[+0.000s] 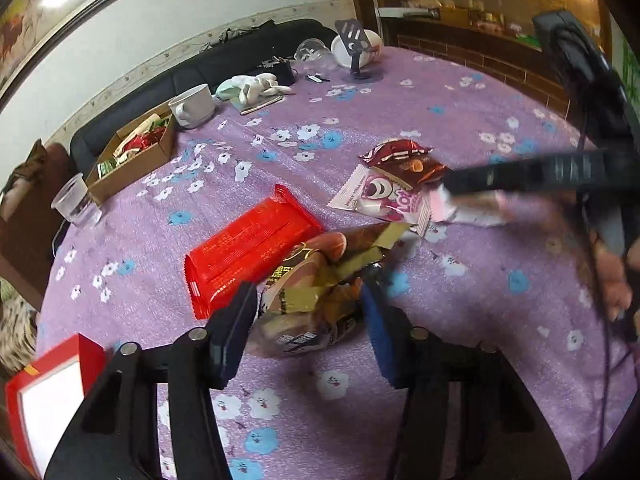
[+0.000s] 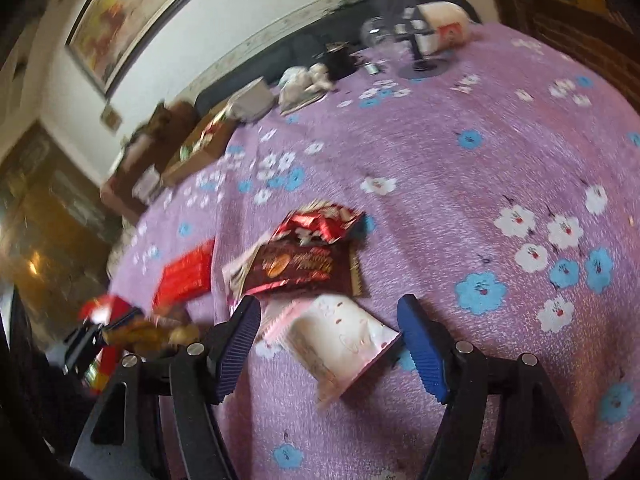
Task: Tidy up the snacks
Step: 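Grasp the brown-gold packet with the left tool while the right tool grasps the white-pink packet, then carry the brown-gold and white-pink packets over the red-rimmed white lid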
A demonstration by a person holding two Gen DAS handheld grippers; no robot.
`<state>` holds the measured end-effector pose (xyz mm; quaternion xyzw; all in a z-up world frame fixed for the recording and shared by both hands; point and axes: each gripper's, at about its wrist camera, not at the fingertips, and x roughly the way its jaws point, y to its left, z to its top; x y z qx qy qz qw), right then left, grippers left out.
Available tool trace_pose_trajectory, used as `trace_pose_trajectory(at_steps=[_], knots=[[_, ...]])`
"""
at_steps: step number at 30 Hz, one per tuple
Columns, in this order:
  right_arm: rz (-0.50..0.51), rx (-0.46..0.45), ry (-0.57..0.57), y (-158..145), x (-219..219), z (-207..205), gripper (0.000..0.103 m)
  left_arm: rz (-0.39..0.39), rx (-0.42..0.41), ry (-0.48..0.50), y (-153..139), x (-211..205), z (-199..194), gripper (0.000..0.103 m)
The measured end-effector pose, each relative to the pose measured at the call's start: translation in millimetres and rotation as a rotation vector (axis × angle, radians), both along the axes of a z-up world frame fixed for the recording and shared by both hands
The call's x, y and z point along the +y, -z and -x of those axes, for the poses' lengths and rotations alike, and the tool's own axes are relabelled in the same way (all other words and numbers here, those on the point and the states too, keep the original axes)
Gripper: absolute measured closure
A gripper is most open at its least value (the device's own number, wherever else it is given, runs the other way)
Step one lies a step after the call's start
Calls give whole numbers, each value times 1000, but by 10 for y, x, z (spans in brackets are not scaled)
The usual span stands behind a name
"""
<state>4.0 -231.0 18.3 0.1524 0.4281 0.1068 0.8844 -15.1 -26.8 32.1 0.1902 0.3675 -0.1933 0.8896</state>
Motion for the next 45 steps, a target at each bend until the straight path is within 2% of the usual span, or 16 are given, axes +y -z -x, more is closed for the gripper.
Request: trace_pose_trajectory(at_steps=[2, 5, 6, 9, 13, 16, 22, 25, 28, 32, 36, 45], knots=[[121, -16, -35, 0, 167, 32, 29, -7, -5, 1, -3, -18, 15, 56], [264, -38, -56, 23, 324, 74, 35, -8, -12, -1, -26, -39, 31, 63], [268, -40, -56, 24, 330, 81, 38, 0, -8, -1, -34, -40, 24, 64], [256, -34, -35, 18, 275, 85, 61, 7, 0, -4, -34, -63, 14, 66], [255, -29, -28, 17, 267, 76, 62, -6, 2, -23, -49, -146, 13, 72], [207, -18, -13, 7, 212, 64, 64, -4, 26, -68, -64, -225, 22, 73], [40, -15, 8, -45, 21, 96, 69, -14, 30, -132, -68, -337, 138, 74], [-25, -41, 11, -109, -44, 130, 69, 33, 55, -162, -78, -298, 182, 74], [-142, -49, 1, -140, -142, 139, 69, 65, 72, -167, -79, -273, 244, 74], [-230, -67, 18, -173, -251, 148, 69, 110, 89, -167, -85, -192, 342, 74], [-295, -61, 28, -157, -325, 138, 69, 166, 103, -165, -116, -59, 456, 74], [-335, -27, 31, -72, -336, 108, 69, 275, 135, -178, -120, 278, 687, 74]])
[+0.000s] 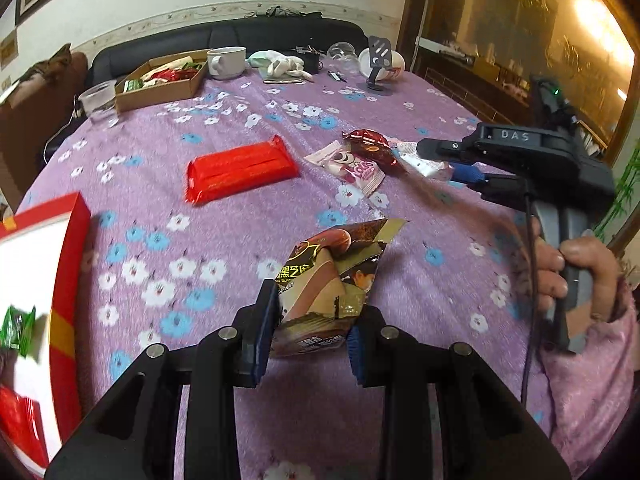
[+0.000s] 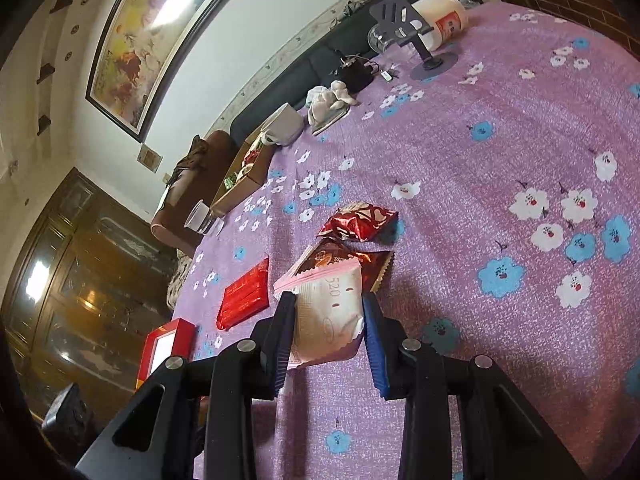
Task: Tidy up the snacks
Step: 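Carry the brown-gold and white-pink packets over the red-rimmed white lid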
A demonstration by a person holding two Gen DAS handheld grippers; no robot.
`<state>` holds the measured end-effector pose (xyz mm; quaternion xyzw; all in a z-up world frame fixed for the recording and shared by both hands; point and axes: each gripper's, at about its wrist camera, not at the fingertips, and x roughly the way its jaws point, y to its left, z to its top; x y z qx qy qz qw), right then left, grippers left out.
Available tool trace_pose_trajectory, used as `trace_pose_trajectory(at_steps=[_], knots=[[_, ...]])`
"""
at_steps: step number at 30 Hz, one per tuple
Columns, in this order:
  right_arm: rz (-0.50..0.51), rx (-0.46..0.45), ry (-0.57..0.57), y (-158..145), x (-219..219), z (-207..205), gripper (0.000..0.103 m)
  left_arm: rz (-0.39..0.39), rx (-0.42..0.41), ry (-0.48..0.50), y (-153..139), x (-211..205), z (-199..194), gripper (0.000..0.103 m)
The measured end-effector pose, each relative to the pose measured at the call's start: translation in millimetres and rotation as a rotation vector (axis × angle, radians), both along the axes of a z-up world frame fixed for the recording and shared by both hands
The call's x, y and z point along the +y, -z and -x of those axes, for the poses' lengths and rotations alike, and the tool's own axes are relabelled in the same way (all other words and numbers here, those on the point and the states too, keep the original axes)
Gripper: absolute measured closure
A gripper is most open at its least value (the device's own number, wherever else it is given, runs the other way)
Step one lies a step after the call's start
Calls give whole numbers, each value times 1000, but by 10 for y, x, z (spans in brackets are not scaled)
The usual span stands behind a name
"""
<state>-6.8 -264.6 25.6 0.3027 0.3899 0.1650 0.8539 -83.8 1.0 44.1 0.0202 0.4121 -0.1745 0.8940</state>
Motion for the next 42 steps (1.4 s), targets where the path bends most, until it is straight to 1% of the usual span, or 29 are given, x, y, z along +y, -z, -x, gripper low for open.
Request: trace_pose_trajectory(at_steps=[3, 6, 9, 12, 14, 17, 24, 31, 33, 42], knots=[[-11, 3, -5, 18, -2, 2, 69, 30, -10, -9, -50, 108, 64, 74], [-17, -2, -13, 15, 20, 5, 69, 42, -30, -21, -109, 196, 105, 74], [-6, -18, -22, -6, 65, 21, 69, 60, -50, -42, -162, 296, 136, 74], [12, -30, -43, -33, 153, 42, 69, 81, -57, -63, -187, 377, 153, 74], [42, -44, -55, -61, 241, 76, 69, 84, -64, -71, -202, 415, 164, 74], [20, -61, -89, -103, 354, 129, 69, 93, -65, -80, -215, 476, 176, 74], [10, -103, -161, -236, 800, 313, 70, 112, -85, -102, -275, 641, 205, 74], [-43, -111, -235, -295, 1226, 403, 70, 113, -122, -137, -338, 840, 285, 74], [-51, -109, -257, -307, 1325, 421, 70, 109, -136, -158, -358, 924, 305, 74], [-22, -111, -353, -378, 1946, 469, 70, 92, -186, -262, -411, 1355, 397, 74]])
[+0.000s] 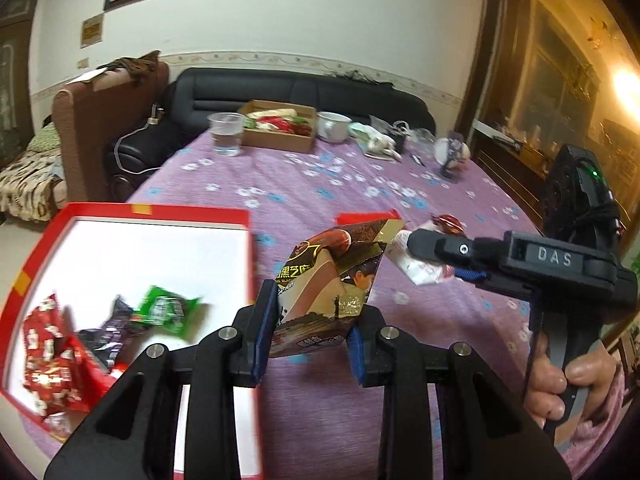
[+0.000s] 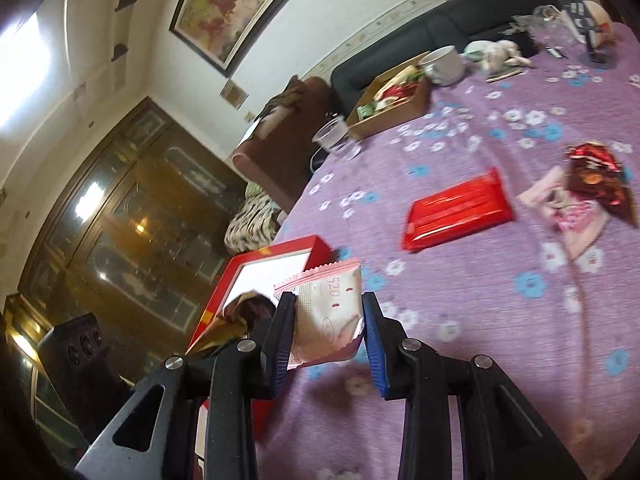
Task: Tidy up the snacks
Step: 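Carry the brown-gold and white-pink packets over the red-rimmed white lid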
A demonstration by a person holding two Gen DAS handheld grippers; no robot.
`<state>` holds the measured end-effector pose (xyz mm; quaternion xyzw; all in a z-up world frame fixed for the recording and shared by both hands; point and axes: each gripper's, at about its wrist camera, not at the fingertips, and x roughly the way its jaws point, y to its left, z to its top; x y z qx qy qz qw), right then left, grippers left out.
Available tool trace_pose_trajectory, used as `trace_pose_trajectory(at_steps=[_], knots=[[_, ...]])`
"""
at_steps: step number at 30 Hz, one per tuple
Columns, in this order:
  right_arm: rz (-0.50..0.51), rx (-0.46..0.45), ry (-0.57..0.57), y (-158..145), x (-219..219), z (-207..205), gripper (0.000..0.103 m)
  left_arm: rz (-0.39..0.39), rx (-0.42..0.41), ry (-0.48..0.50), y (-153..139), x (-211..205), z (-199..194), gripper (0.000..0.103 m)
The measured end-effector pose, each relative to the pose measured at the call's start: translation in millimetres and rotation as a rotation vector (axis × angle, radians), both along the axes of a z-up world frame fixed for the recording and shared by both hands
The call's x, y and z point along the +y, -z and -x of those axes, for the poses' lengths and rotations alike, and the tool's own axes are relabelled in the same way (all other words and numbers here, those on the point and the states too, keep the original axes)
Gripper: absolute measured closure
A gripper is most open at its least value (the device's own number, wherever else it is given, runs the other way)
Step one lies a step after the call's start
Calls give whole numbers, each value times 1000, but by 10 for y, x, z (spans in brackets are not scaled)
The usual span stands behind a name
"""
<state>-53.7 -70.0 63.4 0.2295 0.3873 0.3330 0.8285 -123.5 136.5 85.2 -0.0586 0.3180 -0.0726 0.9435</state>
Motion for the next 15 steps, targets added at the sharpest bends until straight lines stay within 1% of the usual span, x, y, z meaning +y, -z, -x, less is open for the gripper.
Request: trace_pose_trajectory(at_steps=[5, 15], knots=[[24, -4, -51, -28, 360, 23, 70, 2, -18, -65, -4, 292, 69, 74], [61, -7, -139, -26, 1063, 54, 70, 34, -26, -172, 17, 828, 182, 74]])
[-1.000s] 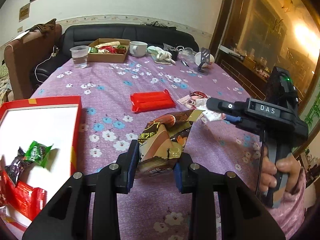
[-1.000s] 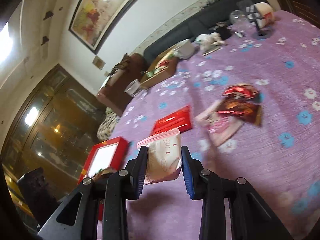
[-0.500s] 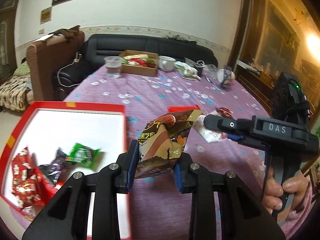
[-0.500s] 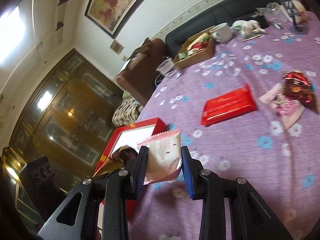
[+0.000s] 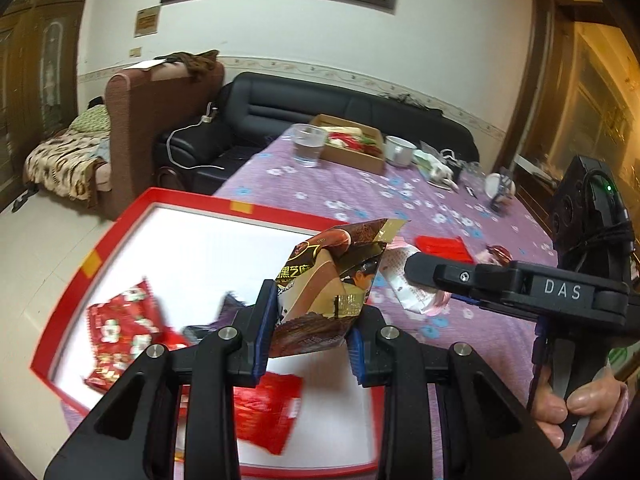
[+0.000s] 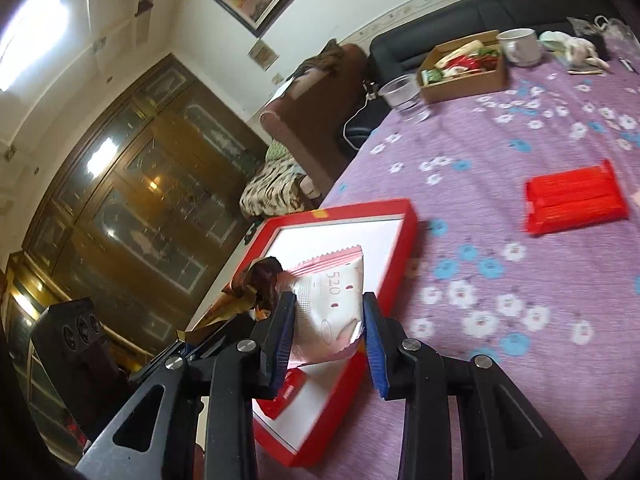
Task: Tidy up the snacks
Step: 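Carry the brown-gold and white-pink packets over the red-rimmed white lid, then open both tools to drop the brown-gold and white-pink packets into the lid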
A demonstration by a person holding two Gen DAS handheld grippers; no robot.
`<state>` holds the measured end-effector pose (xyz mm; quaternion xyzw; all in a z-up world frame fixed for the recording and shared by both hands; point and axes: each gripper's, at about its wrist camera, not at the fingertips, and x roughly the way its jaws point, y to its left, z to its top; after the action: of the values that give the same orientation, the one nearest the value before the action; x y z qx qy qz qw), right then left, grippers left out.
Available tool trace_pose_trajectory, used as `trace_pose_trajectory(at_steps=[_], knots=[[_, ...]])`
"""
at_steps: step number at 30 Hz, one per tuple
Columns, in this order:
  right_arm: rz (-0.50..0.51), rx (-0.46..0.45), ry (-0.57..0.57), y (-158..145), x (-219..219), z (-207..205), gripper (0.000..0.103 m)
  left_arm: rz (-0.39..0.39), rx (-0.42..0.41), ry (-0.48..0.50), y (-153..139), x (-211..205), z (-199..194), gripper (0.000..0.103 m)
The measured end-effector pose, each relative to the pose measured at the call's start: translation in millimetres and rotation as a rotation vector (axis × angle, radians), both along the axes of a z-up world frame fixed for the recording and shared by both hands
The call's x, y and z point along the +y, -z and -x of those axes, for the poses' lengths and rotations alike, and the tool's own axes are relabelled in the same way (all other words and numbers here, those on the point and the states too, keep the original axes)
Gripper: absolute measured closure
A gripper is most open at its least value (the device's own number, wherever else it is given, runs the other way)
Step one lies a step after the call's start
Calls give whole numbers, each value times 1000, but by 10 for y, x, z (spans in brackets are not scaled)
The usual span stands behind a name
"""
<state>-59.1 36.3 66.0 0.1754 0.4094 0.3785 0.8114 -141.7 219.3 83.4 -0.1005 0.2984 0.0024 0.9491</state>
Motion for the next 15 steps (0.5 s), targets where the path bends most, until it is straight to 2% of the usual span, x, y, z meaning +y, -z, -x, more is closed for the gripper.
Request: trace_pose_trajectory(at_steps=[15], knots=[[57, 7, -76, 117, 655, 128, 70, 15, 6, -65, 60, 405, 118, 74]])
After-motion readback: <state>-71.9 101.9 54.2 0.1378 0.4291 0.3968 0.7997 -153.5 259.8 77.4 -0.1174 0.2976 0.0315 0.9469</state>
